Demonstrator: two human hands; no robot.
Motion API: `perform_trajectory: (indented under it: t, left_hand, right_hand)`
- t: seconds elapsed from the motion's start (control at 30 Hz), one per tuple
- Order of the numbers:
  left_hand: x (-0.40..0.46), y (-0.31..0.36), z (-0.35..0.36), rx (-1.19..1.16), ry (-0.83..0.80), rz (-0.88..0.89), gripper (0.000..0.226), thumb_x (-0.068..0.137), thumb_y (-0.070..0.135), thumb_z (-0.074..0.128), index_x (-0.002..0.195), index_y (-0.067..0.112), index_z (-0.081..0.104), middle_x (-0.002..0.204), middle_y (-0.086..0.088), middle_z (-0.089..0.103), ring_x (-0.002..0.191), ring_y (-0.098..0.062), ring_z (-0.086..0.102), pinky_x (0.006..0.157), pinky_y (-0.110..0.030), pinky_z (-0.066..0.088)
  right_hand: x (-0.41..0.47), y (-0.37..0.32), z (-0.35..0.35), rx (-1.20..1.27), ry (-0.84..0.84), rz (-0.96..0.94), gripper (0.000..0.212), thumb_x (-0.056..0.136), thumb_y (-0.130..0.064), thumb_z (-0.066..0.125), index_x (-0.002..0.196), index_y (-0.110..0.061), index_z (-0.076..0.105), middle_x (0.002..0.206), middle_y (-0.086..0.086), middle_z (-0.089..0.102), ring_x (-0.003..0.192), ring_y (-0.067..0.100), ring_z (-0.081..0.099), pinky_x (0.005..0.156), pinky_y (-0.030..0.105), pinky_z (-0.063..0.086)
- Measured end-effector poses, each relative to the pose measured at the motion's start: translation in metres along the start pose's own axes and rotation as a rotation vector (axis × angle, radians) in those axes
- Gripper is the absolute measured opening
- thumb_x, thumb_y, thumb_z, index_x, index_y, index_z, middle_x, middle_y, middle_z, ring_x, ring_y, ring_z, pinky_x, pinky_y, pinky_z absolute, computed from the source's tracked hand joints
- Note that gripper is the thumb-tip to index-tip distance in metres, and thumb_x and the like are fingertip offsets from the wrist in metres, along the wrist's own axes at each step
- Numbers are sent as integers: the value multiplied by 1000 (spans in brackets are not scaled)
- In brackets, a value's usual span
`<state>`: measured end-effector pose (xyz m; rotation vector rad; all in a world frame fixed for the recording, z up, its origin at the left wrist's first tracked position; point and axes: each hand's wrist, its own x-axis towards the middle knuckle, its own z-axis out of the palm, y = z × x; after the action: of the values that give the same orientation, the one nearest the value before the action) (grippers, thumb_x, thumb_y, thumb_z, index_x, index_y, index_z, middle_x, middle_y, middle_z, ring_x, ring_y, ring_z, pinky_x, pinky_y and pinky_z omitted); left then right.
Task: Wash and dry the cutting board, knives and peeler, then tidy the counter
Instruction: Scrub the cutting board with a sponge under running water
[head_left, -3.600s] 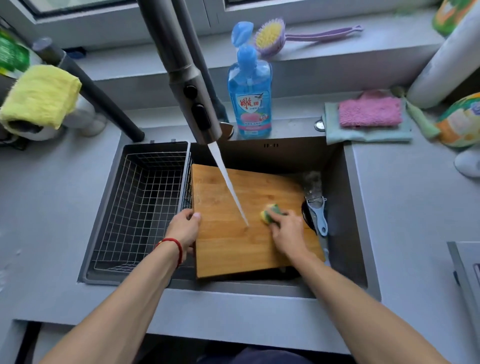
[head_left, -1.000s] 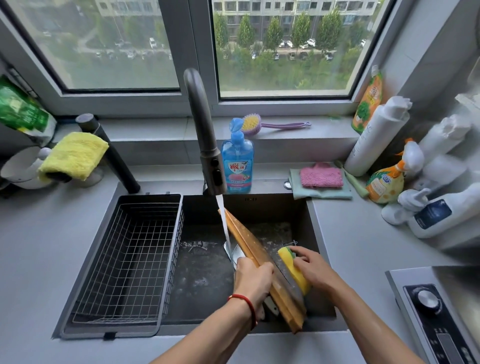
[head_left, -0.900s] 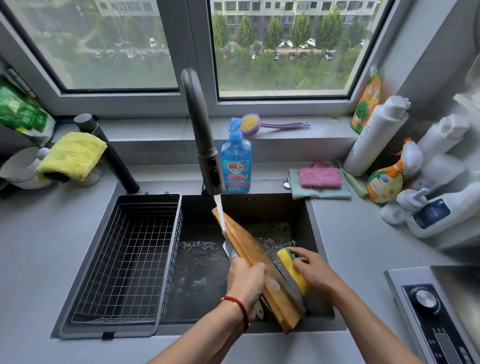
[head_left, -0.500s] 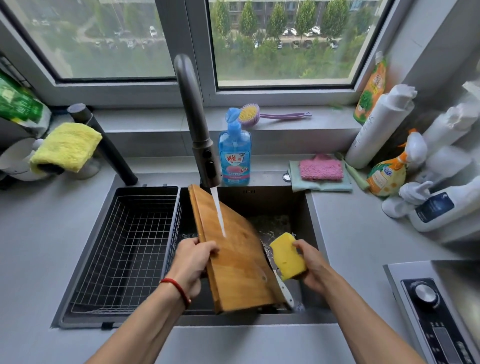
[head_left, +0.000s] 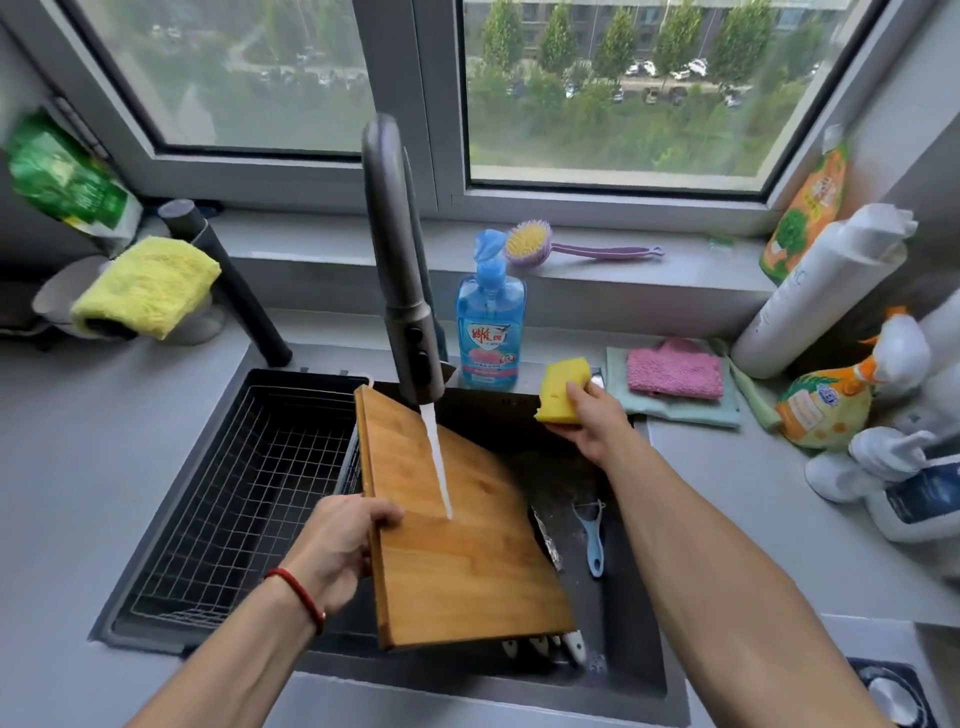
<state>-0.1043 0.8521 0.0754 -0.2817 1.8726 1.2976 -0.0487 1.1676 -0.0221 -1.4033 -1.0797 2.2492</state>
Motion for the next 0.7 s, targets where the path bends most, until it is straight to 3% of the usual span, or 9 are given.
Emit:
perform_trajectory:
  t: [0.13, 0.23, 0.33, 0.4, 0.5, 0.57, 0.7]
  left_hand:
    - [3, 2, 5, -15, 2, 8, 21, 89, 6, 67, 108, 0, 62, 104, -21, 71, 95, -34, 68, 76, -42, 54]
    - [0, 2, 16, 29, -16, 28, 15, 88, 5, 68, 102, 2, 68, 93, -14, 78, 89, -31, 72, 70, -39, 56]
    - [-4, 4, 25, 69, -5, 55, 13, 86, 3, 69, 99, 2, 71, 85, -10, 79, 83, -28, 73, 69, -38, 55]
    - [-7, 6, 27, 86, -13, 74, 13, 86, 3, 70, 99, 2, 72, 84, -9, 79, 84, -28, 74, 67, -36, 54]
    - [-13, 7, 30, 126, -13, 108, 11, 86, 2, 69, 96, 4, 73, 84, -9, 79, 83, -29, 75, 63, -35, 58]
    - [-18, 4, 33, 173, -3, 143, 7, 84, 2, 70, 88, 5, 75, 80, -10, 78, 78, -27, 75, 64, -34, 61]
    - [-30, -13, 45, 271, 50, 228, 9, 73, 13, 69, 69, 11, 76, 68, -4, 75, 67, -27, 72, 64, -39, 59]
  right_hand:
    - [31, -10, 15, -73, 58, -15, 52, 103, -10, 56, 152, -7, 40, 144, 16, 52, 126, 37, 57, 98, 55, 53]
    - [33, 3, 13, -471, 225, -185, 61, 95, -19, 67, 150, -9, 44, 142, 18, 54, 121, 35, 58, 103, 45, 50]
    - [26, 5, 7, -874, 221, -310, 72, 93, -15, 65, 157, -14, 33, 144, 20, 40, 124, 38, 49, 101, 35, 41]
    - [22, -1, -1, -1053, 216, -366, 65, 96, -12, 61, 155, -11, 34, 143, 25, 39, 123, 42, 49, 103, 38, 40]
    - [-2, -12, 1, -1281, 256, -417, 47, 102, -23, 57, 143, -4, 43, 135, 26, 43, 117, 46, 54, 97, 45, 44]
    - [-34, -11, 16, -1359, 176, -534, 43, 102, -30, 57, 138, -7, 52, 134, 20, 53, 119, 41, 55, 98, 45, 46]
    - [-112, 4, 56, -1217, -90, -729, 32, 101, -38, 54, 124, -22, 70, 123, 3, 66, 115, 22, 59, 95, 35, 48]
